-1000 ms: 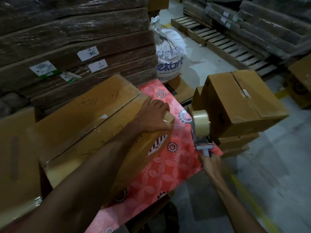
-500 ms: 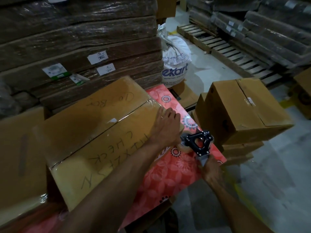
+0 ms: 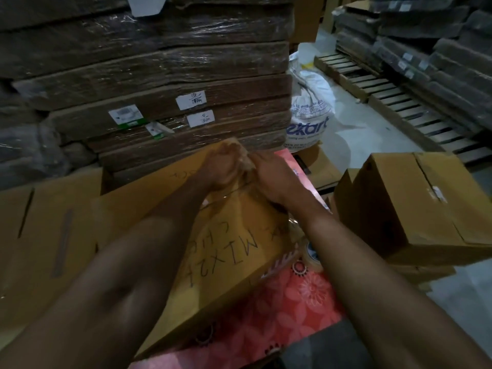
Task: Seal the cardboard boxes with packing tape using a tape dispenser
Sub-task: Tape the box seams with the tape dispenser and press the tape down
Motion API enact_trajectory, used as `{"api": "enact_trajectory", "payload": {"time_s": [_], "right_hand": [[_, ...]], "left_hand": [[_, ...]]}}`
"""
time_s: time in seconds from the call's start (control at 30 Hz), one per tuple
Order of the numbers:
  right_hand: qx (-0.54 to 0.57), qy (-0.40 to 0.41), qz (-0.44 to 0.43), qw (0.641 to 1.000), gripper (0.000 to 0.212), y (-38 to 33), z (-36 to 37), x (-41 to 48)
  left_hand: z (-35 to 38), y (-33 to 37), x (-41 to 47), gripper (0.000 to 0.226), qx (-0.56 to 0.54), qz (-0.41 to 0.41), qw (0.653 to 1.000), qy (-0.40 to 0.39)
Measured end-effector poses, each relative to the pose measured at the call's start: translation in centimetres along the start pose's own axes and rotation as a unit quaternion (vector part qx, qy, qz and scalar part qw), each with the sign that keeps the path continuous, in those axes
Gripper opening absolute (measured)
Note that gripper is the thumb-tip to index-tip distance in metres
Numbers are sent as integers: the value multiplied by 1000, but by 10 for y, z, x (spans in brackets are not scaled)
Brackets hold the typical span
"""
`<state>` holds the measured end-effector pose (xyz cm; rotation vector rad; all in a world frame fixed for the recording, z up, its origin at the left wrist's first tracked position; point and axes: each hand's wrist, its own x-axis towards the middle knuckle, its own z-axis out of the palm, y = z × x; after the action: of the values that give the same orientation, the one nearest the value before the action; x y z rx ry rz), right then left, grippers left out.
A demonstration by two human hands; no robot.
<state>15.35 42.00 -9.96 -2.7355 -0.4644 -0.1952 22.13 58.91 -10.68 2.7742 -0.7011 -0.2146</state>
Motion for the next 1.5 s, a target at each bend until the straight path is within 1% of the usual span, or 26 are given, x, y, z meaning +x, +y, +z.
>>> {"api": "enact_trajectory", "payload": {"time_s": [0.1,0.17,0.2,0.33,0.4,0.47,0.53,0.63,0.7,0.77,0.87,0.93,0.97,1.03,1.1,1.17,1.2,1.27,1.3,1.33,1.37,1.4,1.43,1.47,1.5], "right_hand": [[-40,-112,7,993,61,4,30,39],[-42,-132,19,990,67,7,44,39],[-43,-129,15,991,69,8,48,37],[-41,-111,16,993,66,8,45,19],[-41,-107,33,993,73,5,42,3],[-35,-108,52,992,79,2,39,-20],[-28,-96,72,992,74,-1,33,-53],[-35,-64,101,992,65,-8,25,-117],[-38,-54,135,989,62,-10,29,-154],[-42,-29,164,985,60,-12,38,-175],[-31,3,185,982,58,-15,49,-180],[12,48,204,978,58,-21,55,-179],[57,79,222,970,58,-26,57,-180],[181,143,275,933,61,-43,65,-185],[281,175,310,891,66,-67,76,-192],[321,169,328,872,73,-92,83,-195],[336,159,336,866,78,-104,86,-195],[362,147,343,854,90,-128,87,-195],[368,141,338,854,97,-139,87,-193],[373,126,333,857,104,-148,87,-190],[382,112,330,856,112,-152,87,-185],[396,103,326,852,119,-148,88,-179],[402,99,317,853,124,-140,85,-172],[402,105,309,856,125,-124,82,-164],[387,107,299,866,120,-107,73,-154]], "left_hand": [[2,-15,14,57,45,-7,998,-53],[5,-23,19,57,70,-17,995,-64],[6,-27,21,57,77,-21,995,-64],[1,-33,31,58,68,-18,996,-57],[0,-32,38,63,89,-8,994,-63],[1,-32,44,67,99,-16,992,-74],[5,-31,46,68,92,-31,992,-75],[7,-29,43,68,75,-32,995,-64],[7,-27,39,68,71,-44,995,-59],[7,-23,36,68,72,-62,994,-60],[7,-27,26,70,65,-68,995,-41],[3,-42,12,78,61,-92,993,-42],[-1,-52,1,83,60,-108,991,-43],[-13,-74,-25,89,52,-138,988,-37],[-21,-99,-55,90,32,-162,986,-34],[-30,-120,-85,93,30,-218,975,-31],[-33,-130,-99,88,57,-236,970,-33],[-30,-153,-123,70,71,-225,971,-35],[-30,-163,-133,68,68,-222,972,-45],[-31,-168,-140,74,52,-233,970,-37],[-32,-172,-144,86,40,-252,967,-30],[-33,-172,-147,97,51,-262,963,-22],[-35,-168,-154,101,52,-270,961,-18],[-39,-162,-160,98,46,-275,960,-29],[-45,-153,-168,92,39,-283,958,-32]]}}
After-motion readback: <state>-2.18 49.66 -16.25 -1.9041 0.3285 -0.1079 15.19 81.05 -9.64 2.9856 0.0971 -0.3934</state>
